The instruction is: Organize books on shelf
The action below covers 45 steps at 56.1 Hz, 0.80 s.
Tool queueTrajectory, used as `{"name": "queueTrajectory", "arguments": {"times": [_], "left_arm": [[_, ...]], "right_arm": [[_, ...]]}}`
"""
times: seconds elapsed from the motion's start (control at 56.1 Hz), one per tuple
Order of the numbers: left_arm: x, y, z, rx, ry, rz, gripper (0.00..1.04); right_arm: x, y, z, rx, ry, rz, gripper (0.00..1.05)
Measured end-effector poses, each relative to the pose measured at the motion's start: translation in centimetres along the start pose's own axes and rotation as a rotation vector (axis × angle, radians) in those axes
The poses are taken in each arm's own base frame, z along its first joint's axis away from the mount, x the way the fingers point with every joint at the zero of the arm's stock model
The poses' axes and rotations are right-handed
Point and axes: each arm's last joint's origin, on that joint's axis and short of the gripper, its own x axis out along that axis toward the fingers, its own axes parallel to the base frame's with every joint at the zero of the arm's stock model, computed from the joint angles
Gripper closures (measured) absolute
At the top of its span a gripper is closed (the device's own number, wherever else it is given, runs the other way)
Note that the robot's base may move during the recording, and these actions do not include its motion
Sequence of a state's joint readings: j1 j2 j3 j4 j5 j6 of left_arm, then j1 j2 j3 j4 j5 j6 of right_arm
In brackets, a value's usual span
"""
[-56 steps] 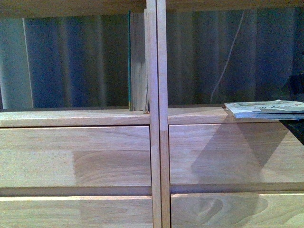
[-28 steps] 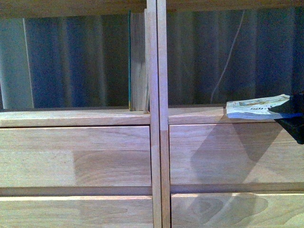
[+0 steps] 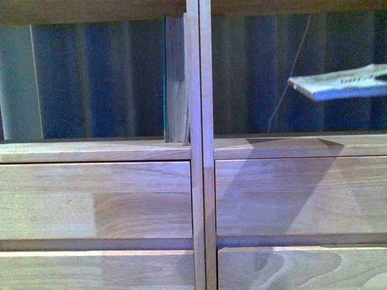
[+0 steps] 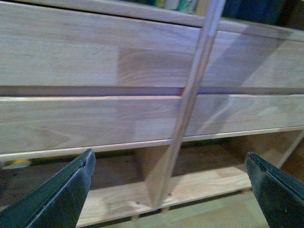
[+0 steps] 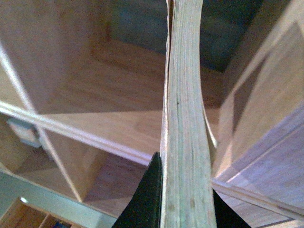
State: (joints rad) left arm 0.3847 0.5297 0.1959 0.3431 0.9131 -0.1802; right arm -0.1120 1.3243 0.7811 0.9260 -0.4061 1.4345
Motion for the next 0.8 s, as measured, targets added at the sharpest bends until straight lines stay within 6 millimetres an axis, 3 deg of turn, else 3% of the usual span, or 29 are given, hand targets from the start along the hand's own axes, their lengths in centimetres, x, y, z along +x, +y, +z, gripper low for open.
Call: {"name": "queueTrajectory", "arguments": {"times": [0.196, 0.374, 0.588, 0.802], "left_arm": [[3.0, 2.7, 3.8, -0.152, 0.004, -0.043, 0.07], [6.2, 3.6, 8.2, -0.289, -0.006, -0.159, 0.07], [10.0, 1.9, 14.0, -0.425, -0.072, -0.359, 0.07], [14.5, -0.2, 16.9, -0.558, -0.065, -0.458, 0.07]], "right_arm": [[-0.8, 3.4, -1.2, -0.041, 0.119, 0.154, 0.97], [-0.7, 5.1, -3.5, -0.108, 0.234, 0.241, 0.97], [-0.3, 5.6, -5.4, -0.187, 0.290, 0.296, 0.97], [0.4, 5.8, -6.7, -0.209, 0.321, 0.323, 0.97]]}}
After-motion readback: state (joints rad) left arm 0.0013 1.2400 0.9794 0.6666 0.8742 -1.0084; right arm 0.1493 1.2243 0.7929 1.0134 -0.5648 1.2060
